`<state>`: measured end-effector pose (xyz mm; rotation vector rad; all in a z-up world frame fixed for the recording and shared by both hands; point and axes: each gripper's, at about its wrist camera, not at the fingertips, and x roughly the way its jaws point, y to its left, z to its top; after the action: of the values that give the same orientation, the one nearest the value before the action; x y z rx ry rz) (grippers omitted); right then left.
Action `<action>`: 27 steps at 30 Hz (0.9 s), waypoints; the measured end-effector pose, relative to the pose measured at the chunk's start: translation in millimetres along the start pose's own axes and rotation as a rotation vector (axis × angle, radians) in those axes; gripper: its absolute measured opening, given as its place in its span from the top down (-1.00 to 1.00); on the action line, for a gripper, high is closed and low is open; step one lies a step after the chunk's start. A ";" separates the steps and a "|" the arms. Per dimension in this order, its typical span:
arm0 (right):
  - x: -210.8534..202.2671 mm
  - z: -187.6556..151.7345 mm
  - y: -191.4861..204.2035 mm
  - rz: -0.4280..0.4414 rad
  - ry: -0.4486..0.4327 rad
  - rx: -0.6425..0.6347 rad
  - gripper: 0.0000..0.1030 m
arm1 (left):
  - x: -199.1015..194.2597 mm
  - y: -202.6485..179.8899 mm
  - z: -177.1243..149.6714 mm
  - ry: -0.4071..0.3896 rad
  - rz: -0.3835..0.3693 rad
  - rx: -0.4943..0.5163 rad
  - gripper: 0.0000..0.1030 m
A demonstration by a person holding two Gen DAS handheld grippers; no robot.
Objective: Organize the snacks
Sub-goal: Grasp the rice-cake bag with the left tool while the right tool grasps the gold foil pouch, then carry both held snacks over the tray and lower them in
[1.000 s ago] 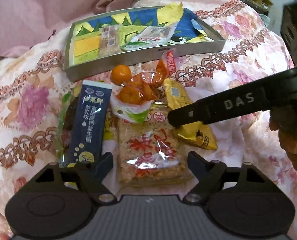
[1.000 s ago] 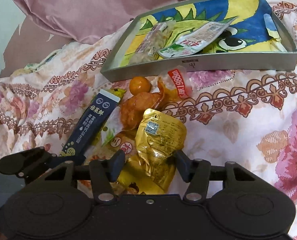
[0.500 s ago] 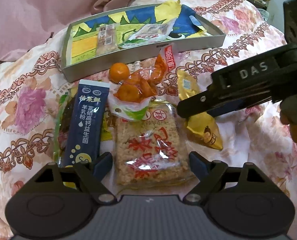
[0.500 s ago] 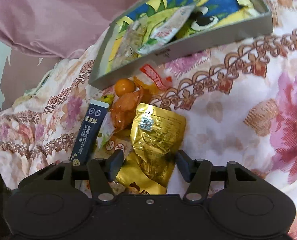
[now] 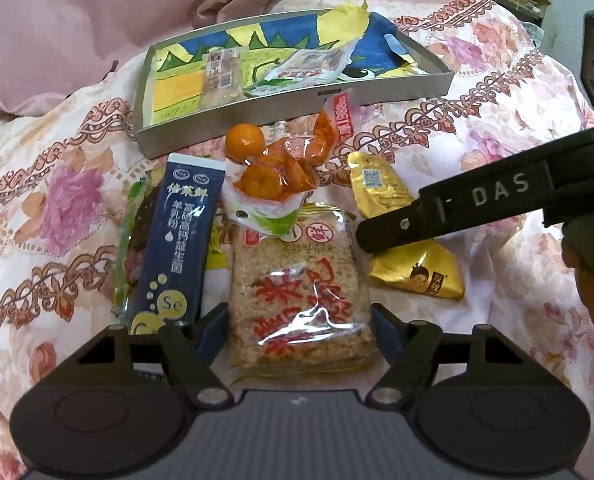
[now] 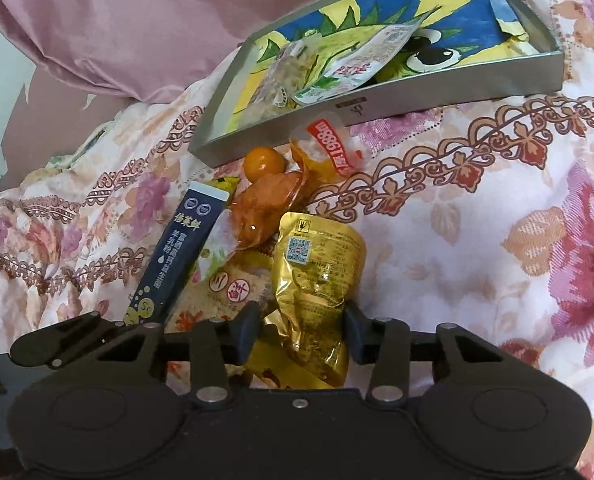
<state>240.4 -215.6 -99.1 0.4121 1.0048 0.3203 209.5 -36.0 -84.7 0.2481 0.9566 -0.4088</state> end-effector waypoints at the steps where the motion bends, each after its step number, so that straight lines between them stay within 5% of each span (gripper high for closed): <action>1: -3.2 -1.1 0.4 0.000 -0.006 0.003 0.12 | -1.6 -0.1 -0.4 0.006 -0.003 -0.010 -0.49; 15: -56.6 1.8 -0.5 -0.015 -0.148 -0.020 0.12 | -33.9 11.9 -14.1 0.076 -0.185 -0.263 -0.49; 27: -70.9 1.3 7.0 -0.037 -0.250 -0.086 0.12 | -62.4 28.5 -13.5 -0.042 -0.253 -0.381 -0.49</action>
<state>205.5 -241.0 -42.4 0.3456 0.7508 0.2702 180.4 8.9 -39.8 -0.2293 1.0076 -0.4515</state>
